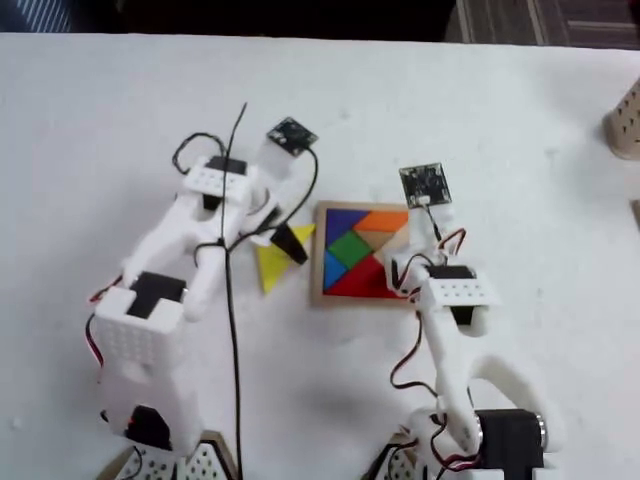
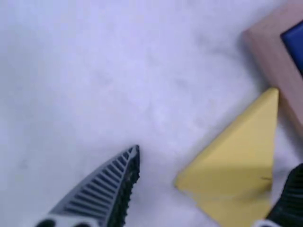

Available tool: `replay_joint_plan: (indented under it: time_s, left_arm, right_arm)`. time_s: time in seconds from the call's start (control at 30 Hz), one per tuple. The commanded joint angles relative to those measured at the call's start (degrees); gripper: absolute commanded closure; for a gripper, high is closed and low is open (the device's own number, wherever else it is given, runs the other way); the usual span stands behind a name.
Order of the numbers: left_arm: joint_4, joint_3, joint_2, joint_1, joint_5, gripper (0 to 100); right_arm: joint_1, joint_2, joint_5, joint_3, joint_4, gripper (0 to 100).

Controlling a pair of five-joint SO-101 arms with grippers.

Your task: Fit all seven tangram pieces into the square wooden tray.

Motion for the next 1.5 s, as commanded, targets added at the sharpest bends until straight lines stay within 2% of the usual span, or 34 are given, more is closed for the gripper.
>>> replay_joint_plan:
  time_s: [0.0, 0.23, 0.47, 0.6, 0.77, 0.97, 1.17, 1.3, 1.47]
  left_arm:
    - [-1.32, -0.88, -0.57, 2.07, -0.62, 55]
    - [2.81, -0.62, -0.57, 2.07, -0.62, 55]
    - [2.81, -0.7, -0.57, 3.3, -4.22, 71]
    - [2.81, -0.62, -0.57, 3.03, -4.04, 66]
    - [6.42, -0.62, -0.57, 2.68, -4.13, 67]
    - [5.1, -0.97, -0.57, 1.27, -0.79, 66]
    - [4.31, -1.05, -0.66, -0.66, 3.87, 52]
    - [4.4, -0.79, -0.66, -0.31, 2.9, 56]
    - [5.71, -0.7, -0.57, -0.66, -2.29, 62]
  right_arm:
    - [-0.75, -2.59, 0.97, -0.35, 1.19, 98.1]
    - [-0.22, -2.86, 0.97, -0.35, 1.19, 98.1]
    - [-0.22, -2.95, 0.97, -0.35, 2.24, 98.1]
    - [-0.22, -2.95, 1.23, -0.35, 2.33, 98.1]
    - [-0.31, -2.95, 4.75, -0.35, 2.42, 98.1]
    - [-0.75, -2.95, 5.01, -0.26, 4.0, 98.1]
    - [-0.75, -2.95, 5.01, -0.35, 4.44, 98.1]
    - [-0.75, -2.95, 5.01, -0.35, 4.44, 98.1]
    - [-0.75, -2.95, 5.01, -0.35, 4.44, 98.1]
